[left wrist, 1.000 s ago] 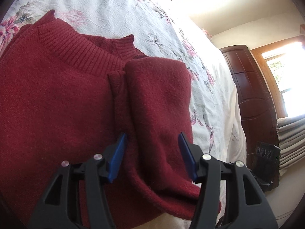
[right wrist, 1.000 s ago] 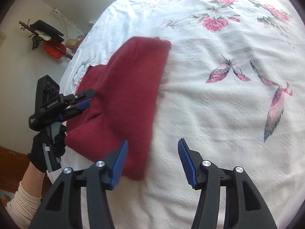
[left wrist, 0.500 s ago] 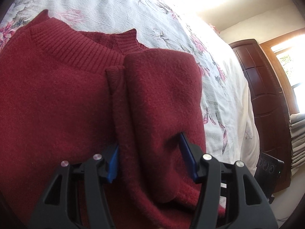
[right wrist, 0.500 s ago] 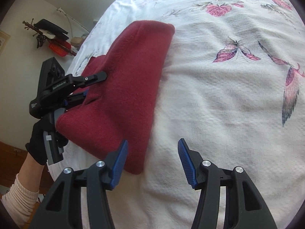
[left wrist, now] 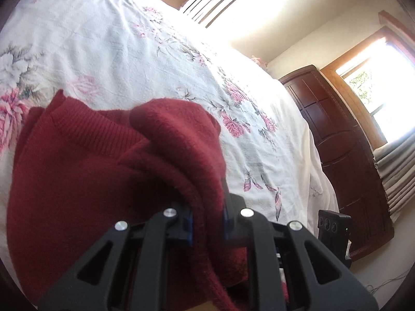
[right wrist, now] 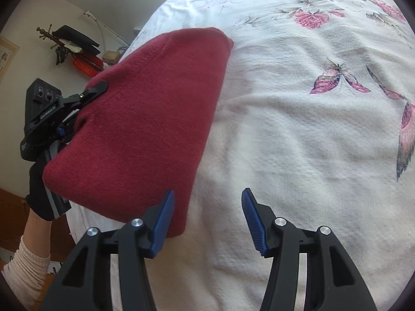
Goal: Fold small clothes
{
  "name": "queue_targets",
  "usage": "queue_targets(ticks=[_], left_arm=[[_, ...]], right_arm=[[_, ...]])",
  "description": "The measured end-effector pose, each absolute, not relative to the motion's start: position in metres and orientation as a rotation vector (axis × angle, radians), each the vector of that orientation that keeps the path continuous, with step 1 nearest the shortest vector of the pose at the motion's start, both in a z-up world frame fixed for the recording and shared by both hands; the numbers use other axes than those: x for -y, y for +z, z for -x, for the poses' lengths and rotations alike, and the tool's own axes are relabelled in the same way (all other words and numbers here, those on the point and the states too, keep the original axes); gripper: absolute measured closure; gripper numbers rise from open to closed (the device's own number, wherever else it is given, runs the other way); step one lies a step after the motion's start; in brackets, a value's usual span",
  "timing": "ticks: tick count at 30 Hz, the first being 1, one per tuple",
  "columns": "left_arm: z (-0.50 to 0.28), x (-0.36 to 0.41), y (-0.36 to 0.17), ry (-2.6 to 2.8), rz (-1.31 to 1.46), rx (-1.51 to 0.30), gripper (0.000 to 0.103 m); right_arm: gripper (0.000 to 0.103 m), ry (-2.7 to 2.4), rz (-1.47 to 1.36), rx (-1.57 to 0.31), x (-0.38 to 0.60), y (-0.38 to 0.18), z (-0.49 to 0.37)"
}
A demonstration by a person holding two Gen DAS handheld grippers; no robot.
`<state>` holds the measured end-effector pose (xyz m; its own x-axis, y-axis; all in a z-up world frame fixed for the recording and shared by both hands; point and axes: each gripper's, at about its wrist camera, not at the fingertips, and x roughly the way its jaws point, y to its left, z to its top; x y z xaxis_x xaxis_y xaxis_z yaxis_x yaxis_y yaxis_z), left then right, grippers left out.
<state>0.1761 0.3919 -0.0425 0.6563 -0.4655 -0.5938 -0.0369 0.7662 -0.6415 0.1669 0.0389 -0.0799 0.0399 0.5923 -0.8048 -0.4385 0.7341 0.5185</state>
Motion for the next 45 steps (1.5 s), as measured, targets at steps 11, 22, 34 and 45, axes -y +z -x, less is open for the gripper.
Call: queue_targets(ticks=[11, 22, 34, 45], left_arm=[[-0.15, -0.503, -0.05, -0.127, 0.603, -0.885, 0.089], [-0.125, -0.527, -0.108, -0.139, 0.777, -0.929, 0.08], [-0.051, -0.473, -0.095, -0.241, 0.794, -1.072, 0.053], [-0.036, -0.497, -0.14, -0.155, 0.832, -1.084, 0.099]], right_arm=[[0.048, 0.915, -0.135, -1.314, -0.099, -0.083, -0.158], [0.048, 0.958, -0.111, -1.38, -0.137, -0.1, -0.143], [0.041, 0.976, -0.253, -1.532, -0.145, -0.141, -0.133], [0.081, 1.006, -0.184, -1.481, -0.134, -0.135, -0.119]])
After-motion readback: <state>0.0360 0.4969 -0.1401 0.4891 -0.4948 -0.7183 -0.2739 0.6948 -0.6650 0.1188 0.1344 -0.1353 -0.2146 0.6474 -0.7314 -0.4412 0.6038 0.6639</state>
